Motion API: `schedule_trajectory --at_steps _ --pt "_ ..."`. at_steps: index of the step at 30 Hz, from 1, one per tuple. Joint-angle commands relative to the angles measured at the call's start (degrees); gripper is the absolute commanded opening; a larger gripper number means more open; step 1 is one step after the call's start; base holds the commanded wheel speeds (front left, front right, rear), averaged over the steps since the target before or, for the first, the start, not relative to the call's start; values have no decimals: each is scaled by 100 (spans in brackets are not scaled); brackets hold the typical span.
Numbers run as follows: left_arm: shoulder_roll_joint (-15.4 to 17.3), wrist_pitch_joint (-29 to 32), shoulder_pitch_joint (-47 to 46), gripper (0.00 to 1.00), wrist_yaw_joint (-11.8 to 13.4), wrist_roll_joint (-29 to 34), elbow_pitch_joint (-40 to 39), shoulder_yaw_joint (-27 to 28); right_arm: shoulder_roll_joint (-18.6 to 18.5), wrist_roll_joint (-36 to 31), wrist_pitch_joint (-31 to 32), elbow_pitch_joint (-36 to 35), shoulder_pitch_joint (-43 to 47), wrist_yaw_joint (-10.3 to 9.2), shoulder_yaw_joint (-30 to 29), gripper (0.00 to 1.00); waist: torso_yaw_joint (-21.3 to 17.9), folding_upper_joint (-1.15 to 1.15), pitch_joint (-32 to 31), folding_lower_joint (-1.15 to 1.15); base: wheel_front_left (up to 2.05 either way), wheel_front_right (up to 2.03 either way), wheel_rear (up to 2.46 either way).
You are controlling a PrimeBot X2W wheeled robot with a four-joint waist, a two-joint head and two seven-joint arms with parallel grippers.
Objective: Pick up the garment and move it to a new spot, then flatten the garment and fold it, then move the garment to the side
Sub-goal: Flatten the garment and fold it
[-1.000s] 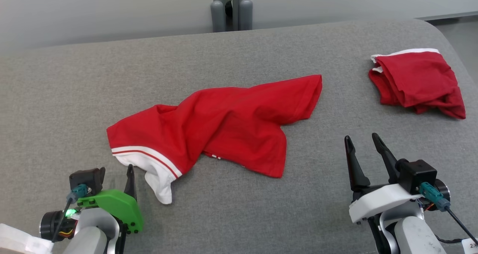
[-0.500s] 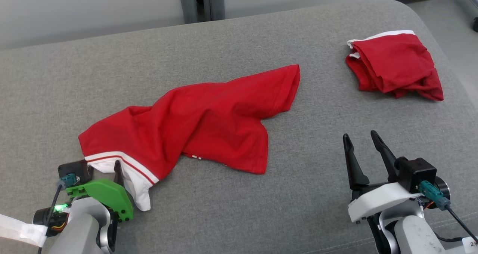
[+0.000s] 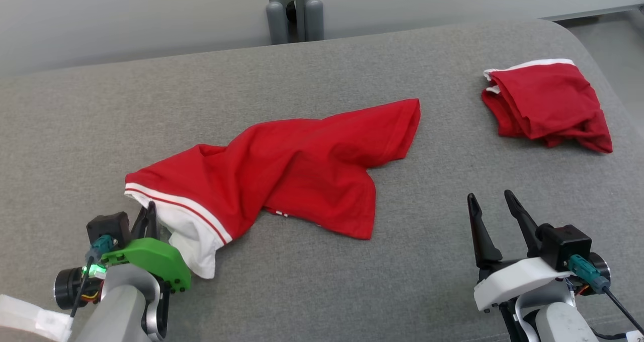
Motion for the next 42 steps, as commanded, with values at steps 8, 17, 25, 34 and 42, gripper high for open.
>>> schedule_trajectory --at_steps 8,17,25,34,42 --pt "475 334 1034 0 605 119 -1360 40 -14 137 -105 115 120 -9 -35 100 518 0 -340 0 0 0 0" --pt "729 1399 1857 0 1247 -16 -3026 7 -16 174 -175 198 -24 -9 60 100 458 0 -204 0 0 0 0" --pt "511 1364 1291 0 1103 -115 -2507 0 -15 21 -127 183 -167 -9 -1 100 139 0 44 0 0 0 0" --pt "249 996 720 100 883 -211 -1388 41 -14 9 -110 163 -237 -9 -28 100 -57 0 138 0 0 0 0" --pt "220 454 694 100 766 -150 -1260 51 -14 10 -151 224 -140 -9 -105 100 220 0 -75 0 0 0 0"
